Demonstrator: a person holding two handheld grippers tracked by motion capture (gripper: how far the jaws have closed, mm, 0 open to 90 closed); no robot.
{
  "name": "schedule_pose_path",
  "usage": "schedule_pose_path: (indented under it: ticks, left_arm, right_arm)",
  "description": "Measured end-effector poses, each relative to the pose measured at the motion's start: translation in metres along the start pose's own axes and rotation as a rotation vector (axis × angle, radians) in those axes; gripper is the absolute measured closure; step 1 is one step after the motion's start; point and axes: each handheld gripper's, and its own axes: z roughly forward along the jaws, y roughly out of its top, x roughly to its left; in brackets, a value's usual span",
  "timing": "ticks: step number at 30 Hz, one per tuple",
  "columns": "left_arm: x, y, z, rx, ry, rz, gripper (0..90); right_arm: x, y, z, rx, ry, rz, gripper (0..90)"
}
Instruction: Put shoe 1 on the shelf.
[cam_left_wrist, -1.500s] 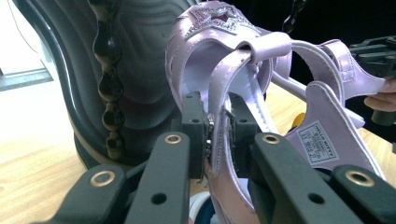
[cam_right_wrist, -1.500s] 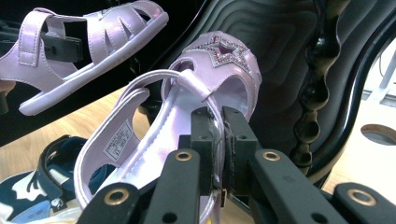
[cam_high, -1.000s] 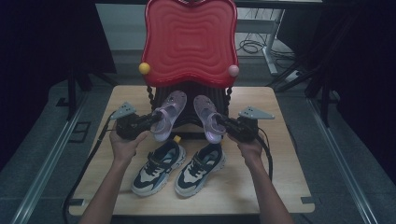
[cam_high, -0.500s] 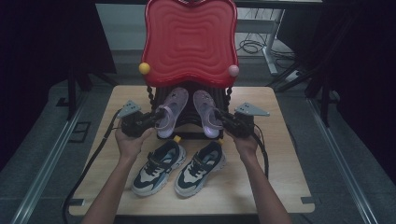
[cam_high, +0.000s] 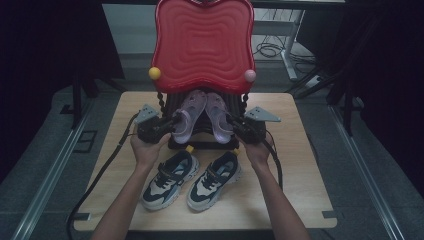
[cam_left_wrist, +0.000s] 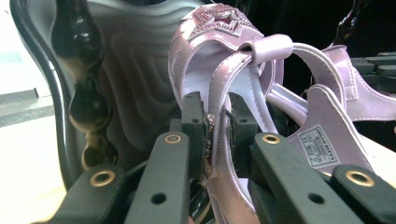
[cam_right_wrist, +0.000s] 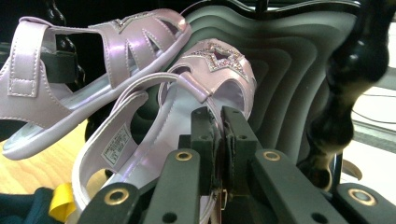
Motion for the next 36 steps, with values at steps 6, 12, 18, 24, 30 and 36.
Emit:
schedule_pose_path:
  ticks: [6, 12, 18, 24, 30, 36]
  left_arm:
    - [-0.003, 0.002, 0.007, -0.027, 0.024, 0.014, 81.0]
    - [-0.003, 0.001, 0.010, -0.029, 0.054, 0.022, 81.0]
    - [-0.002, 0.000, 0.013, -0.045, 0.084, 0.021, 80.9]
    - [-0.001, -0.001, 0.017, -0.042, 0.088, 0.016, 80.8]
    - [-0.001, -0.003, 0.022, -0.046, 0.094, 0.013, 80.7]
    - [-0.003, -0.002, 0.029, -0.034, 0.088, 0.018, 80.6]
  right_arm:
    - [0.002, 0.003, 0.006, -0.020, -0.030, -0.016, 83.6]
    - [0.002, 0.005, 0.009, -0.034, -0.060, -0.016, 83.6]
    - [0.002, 0.006, 0.010, -0.049, -0.076, -0.013, 83.6]
    - [0.000, 0.005, 0.011, -0.053, -0.090, -0.004, 83.5]
    - [0.000, 0.005, 0.014, -0.062, -0.097, -0.005, 83.5]
    - [-0.001, 0.003, 0.019, -0.061, -0.103, -0.002, 83.5]
